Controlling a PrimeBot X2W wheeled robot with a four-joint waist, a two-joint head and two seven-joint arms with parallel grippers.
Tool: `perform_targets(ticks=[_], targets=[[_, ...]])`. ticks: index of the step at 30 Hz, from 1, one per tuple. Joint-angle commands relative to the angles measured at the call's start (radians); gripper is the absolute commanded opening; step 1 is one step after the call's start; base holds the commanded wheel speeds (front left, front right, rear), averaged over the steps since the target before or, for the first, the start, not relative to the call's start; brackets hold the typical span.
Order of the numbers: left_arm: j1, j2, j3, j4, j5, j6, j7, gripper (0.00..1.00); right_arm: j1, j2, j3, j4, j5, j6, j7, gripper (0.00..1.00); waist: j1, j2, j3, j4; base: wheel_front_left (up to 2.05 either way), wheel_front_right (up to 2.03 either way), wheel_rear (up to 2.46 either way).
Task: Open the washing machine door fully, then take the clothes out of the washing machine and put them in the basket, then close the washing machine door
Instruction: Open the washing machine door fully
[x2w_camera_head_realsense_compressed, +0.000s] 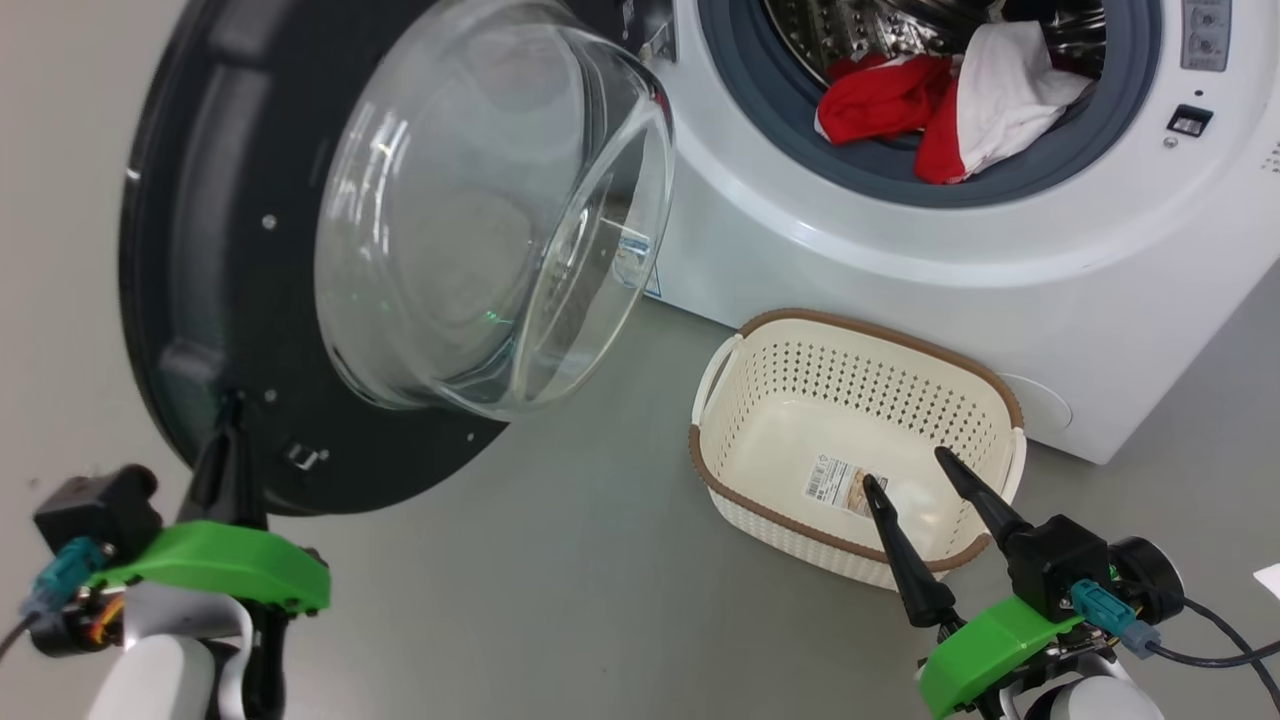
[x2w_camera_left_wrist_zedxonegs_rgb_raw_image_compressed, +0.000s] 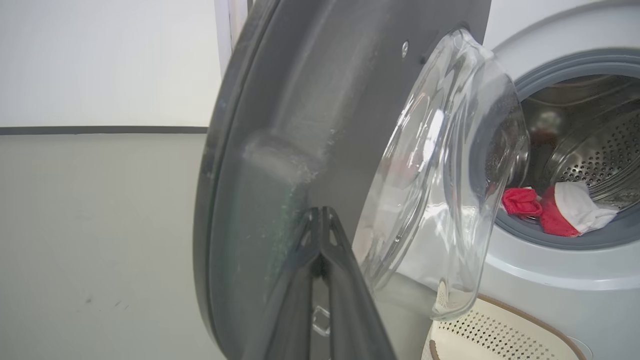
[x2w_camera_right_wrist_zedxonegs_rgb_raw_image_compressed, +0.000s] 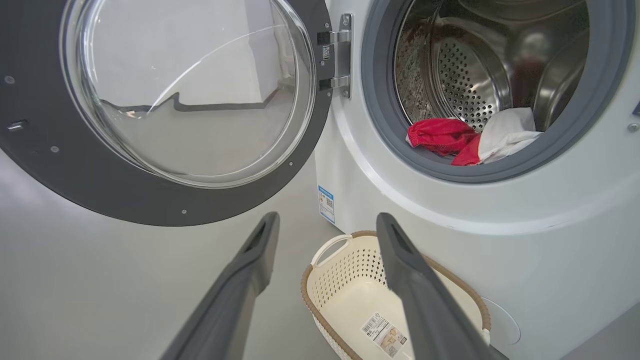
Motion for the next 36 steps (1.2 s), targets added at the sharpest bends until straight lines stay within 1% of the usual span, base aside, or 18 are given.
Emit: perform_targets(ticks=[1, 8, 16, 20, 26, 30, 36], targets=[[-0.044, 0.051, 0.053, -0.013, -0.004, 0.015, -0.012, 0.0, -0.038, 0.0, 0.025, -0.03, -0.01, 0.006, -0.001, 1.0, 0.0, -0.0001, 0.008, 0.001, 0.0, 0.0, 0.0], [-0.101, 0.077, 0.092, 0.055, -0.021, 0.01, -0.045, 0.0, -0.041, 0.0, 0.018, -0.053, -0.029, 0.006, 0.019, 1.0, 0.0, -0.0001, 0.039, 0.003, 0.0, 0.0, 0.0], [-0.166, 0.108, 0.107, 0.156, -0.025, -0.009, -0.067, 0.0, -0.04, 0.0, 0.01, -0.079, -0.05, 0.006, 0.041, 1.0, 0.0, -0.0001, 0.066, 0.002, 0.0, 0.0, 0.0], [-0.206, 0.119, 0.121, 0.216, -0.034, -0.023, -0.08, 0.0, -0.04, -0.001, 0.008, -0.092, -0.06, 0.006, 0.053, 1.0, 0.0, -0.0001, 0.078, 0.001, 0.0, 0.0, 0.0], [-0.264, 0.129, 0.157, 0.308, -0.057, -0.06, -0.097, 0.0, -0.043, -0.007, 0.008, -0.112, -0.067, 0.006, 0.07, 1.0, 0.0, -0.0001, 0.094, -0.001, 0.0, 0.0, 0.0], [-0.29, 0.136, 0.167, 0.35, -0.03, -0.069, -0.104, 0.0, -0.04, -0.013, 0.01, -0.121, -0.069, 0.006, 0.079, 1.0, 0.0, -0.0001, 0.1, -0.003, 0.0, 0.0, 0.0], [-0.292, 0.119, 0.212, 0.365, 0.009, -0.086, -0.105, 0.0, -0.036, -0.014, 0.014, -0.127, -0.069, 0.006, 0.086, 1.0, 0.0, -0.0001, 0.097, -0.005, 0.0, 0.0, 0.0]])
